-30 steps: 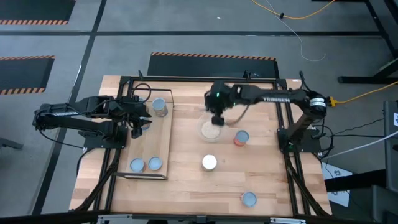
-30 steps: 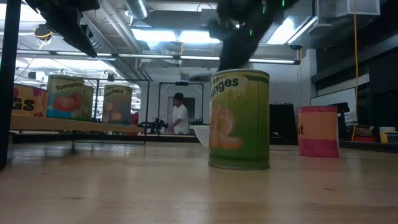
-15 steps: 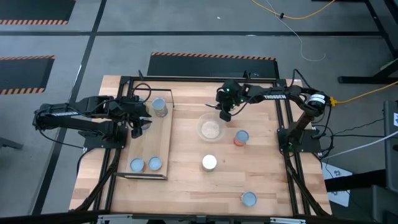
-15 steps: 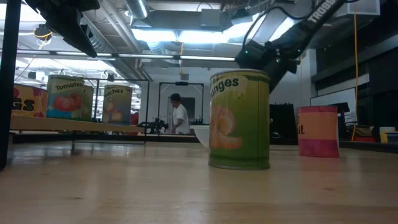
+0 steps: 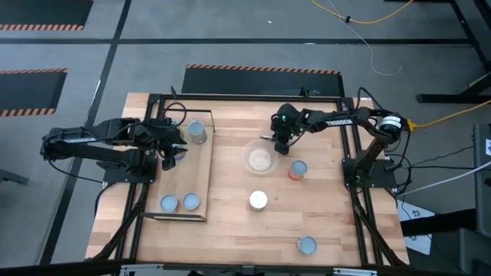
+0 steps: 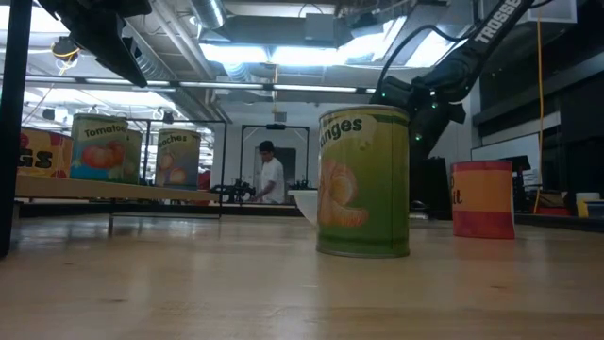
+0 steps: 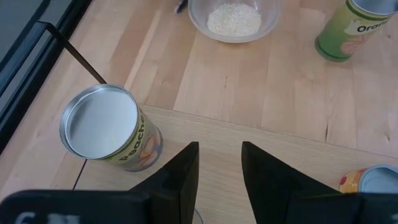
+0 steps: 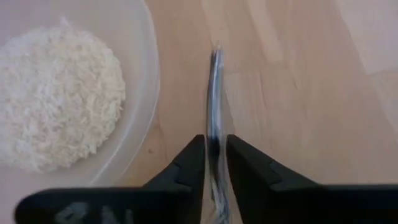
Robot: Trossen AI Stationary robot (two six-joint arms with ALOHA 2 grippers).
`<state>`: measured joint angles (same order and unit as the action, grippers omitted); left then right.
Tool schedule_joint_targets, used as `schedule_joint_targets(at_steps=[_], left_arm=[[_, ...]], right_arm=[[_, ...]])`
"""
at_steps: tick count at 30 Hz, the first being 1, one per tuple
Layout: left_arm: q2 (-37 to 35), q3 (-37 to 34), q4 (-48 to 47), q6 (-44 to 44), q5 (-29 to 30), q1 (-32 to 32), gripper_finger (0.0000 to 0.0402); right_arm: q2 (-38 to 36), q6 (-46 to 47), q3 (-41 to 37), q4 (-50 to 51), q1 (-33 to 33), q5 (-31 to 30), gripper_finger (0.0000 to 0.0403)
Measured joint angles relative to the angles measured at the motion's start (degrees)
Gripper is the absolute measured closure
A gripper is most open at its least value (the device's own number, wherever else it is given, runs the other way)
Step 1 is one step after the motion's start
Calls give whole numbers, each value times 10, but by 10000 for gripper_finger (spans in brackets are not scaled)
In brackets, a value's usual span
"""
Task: Pick and place cans onto a shelf
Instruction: Remove the black peeler from the top of the canned oranges, then put the canned oranges on the shelf
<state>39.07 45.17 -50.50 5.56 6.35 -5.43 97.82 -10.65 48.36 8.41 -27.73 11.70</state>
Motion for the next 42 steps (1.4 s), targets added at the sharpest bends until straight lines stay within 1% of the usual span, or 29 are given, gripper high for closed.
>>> schedule_joint_targets(at_steps=[7,10,15,19,22,25,29,32,34,39,42], left_arm=[[0,0,0,0,2,0,288],[0,0,0,0,2,0,288],[0,0,0,0,2,0,288],[0,0,0,0,2,0,288],[0,0,0,0,2,0,288],[0,0,0,0,2,0,288],[0,0,0,0,2,0,288],[0,0,0,0,2,0,288],[0,0,0,0,2,0,288],[0,0,0,0,2,0,288],[0,0,0,0,2,0,288]], right_arm=[[0,16,0,1,0,-1,277],[0,16,0,0,0,0,261],[0,14,15,5,0,0,257],[0,13,55,38,0,8,259],[0,13,101,87,2,29,259],[0,23,154,118,13,69,259],[-1,85,215,119,54,150,259],[-1,119,246,120,106,183,259],[-1,141,259,117,147,184,260],[-2,200,261,90,244,180,260],[-1,248,261,92,297,148,260]])
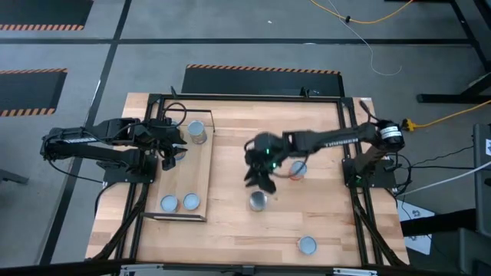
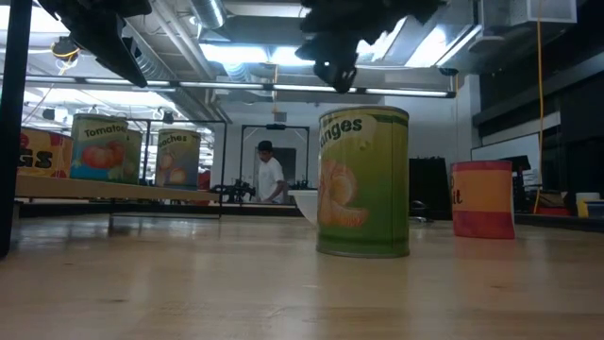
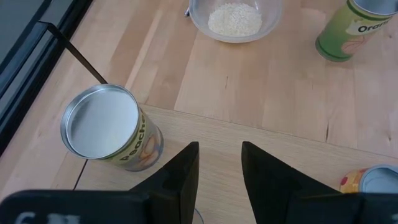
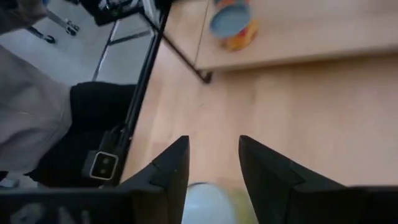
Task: Pick and place cans onto a shelf
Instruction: Put the canned oranges on the shelf
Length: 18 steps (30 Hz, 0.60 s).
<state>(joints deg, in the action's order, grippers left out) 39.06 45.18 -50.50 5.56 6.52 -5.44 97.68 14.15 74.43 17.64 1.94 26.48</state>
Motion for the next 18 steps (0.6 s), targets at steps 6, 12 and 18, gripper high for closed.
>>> schedule_joint_targets(at_steps=[6,12,18], left_arm=[[0,0,0,0,0,0,288],[0,0,0,0,0,0,288],[0,0,0,3,0,0,288]], right_arm=[[0,63,0,7,96,-90,260],[0,66,0,16,164,-218,260],[0,133,-1,29,193,-342,260]])
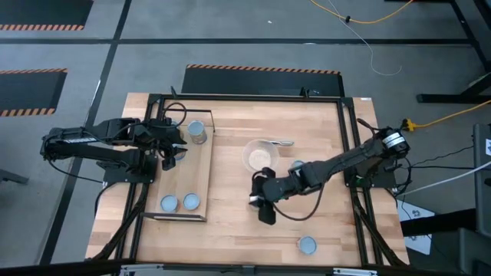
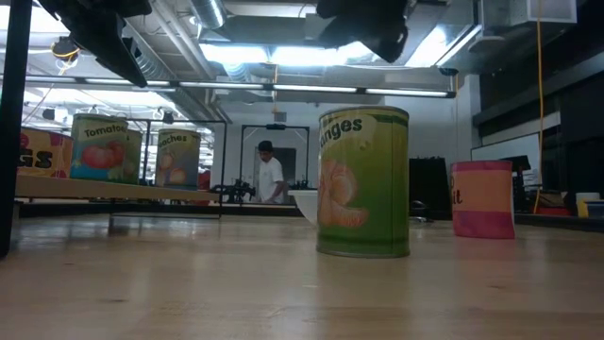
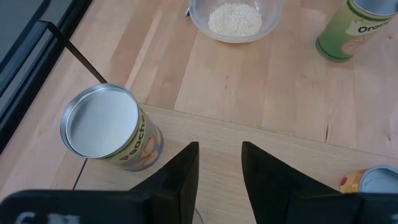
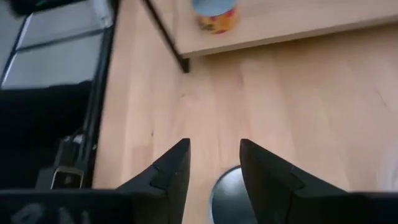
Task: Pick and place cans onto a shelf
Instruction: Put the canned oranges on the shelf
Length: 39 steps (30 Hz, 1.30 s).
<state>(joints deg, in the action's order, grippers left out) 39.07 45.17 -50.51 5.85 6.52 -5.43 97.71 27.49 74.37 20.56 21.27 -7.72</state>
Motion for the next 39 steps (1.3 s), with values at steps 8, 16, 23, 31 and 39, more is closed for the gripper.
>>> schedule_joint_targets(at_steps=[8,16,23,31,39], left_arm=[[0,0,0,0,0,0,288],[0,0,-4,0,0,0,288],[0,0,-5,0,0,0,288],[0,0,-7,0,0,0,288],[0,0,-11,0,0,0,288]], right_arm=[[12,87,0,1,7,-18,260],[54,85,0,1,17,-18,260],[75,98,0,-1,16,-18,260],[85,98,2,7,17,-21,260],[86,98,2,17,17,-21,260]])
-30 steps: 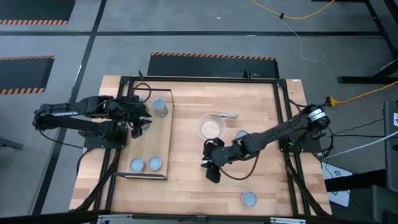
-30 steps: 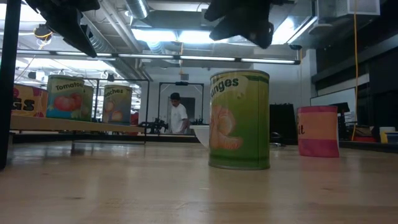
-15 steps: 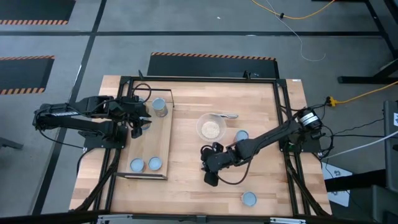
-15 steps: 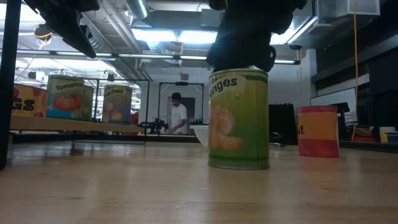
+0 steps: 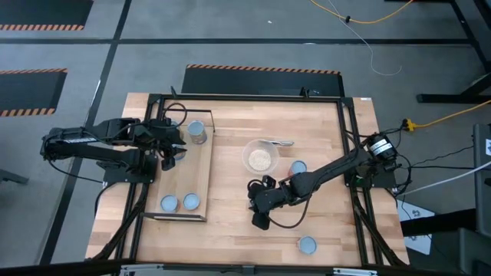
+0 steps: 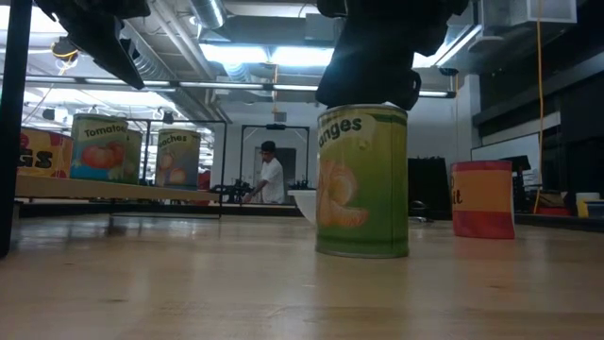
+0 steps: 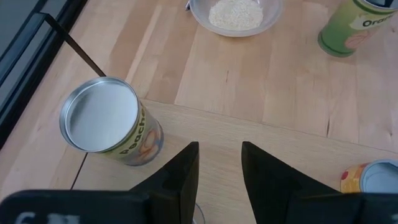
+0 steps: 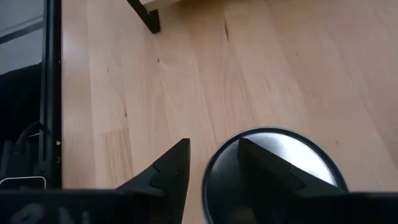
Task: Pick and place cans onto a shelf
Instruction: Put the canned oranges on the shelf
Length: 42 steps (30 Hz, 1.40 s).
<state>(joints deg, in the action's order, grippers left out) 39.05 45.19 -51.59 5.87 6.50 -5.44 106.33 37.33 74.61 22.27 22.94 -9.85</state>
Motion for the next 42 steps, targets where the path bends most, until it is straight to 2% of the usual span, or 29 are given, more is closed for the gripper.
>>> schedule_joint_targets(at_steps=[12,30,42], left_arm=[[0,0,0,0,0,0,288],[0,0,0,0,0,0,288],[0,0,0,0,0,0,288]], right_arm=[[1,-2,-1,8,2,2,268],[2,0,-2,13,2,8,395],[-10,-9,-4,12,2,7,401]])
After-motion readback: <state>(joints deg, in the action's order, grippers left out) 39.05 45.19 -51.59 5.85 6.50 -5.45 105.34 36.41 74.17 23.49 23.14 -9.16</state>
